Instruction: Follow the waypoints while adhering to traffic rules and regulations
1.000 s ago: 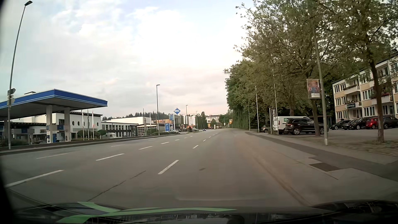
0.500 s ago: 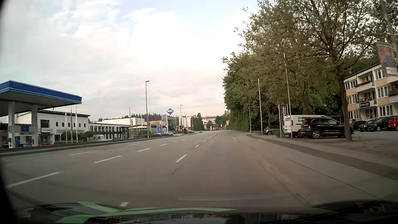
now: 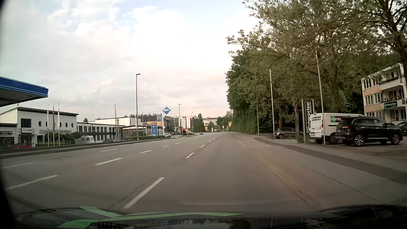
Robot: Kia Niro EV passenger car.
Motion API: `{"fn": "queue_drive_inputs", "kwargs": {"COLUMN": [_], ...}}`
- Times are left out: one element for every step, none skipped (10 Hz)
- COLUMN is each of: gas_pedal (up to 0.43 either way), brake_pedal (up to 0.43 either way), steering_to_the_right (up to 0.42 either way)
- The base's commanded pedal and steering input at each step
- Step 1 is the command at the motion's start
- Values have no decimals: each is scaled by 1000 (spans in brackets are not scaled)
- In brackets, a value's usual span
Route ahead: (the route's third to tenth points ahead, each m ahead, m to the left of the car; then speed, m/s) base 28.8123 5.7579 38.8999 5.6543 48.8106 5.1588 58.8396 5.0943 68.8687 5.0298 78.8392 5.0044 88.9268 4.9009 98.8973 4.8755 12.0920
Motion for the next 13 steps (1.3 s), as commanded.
{"fn": "queue_drive_inputs", "kwargs": {"gas_pedal": [79, 79, 79, 79, 79, 79, 79, 79, 79, 79, 79, 79, 79], "brake_pedal": [0, 0, 0, 0, 0, 0, 0, 0, 0, 0, 0, 0, 0], "steering_to_the_right": [6, 6, 5, 3, 0, 0, 0, 0, 1, 2, 3, 3, 3]}}
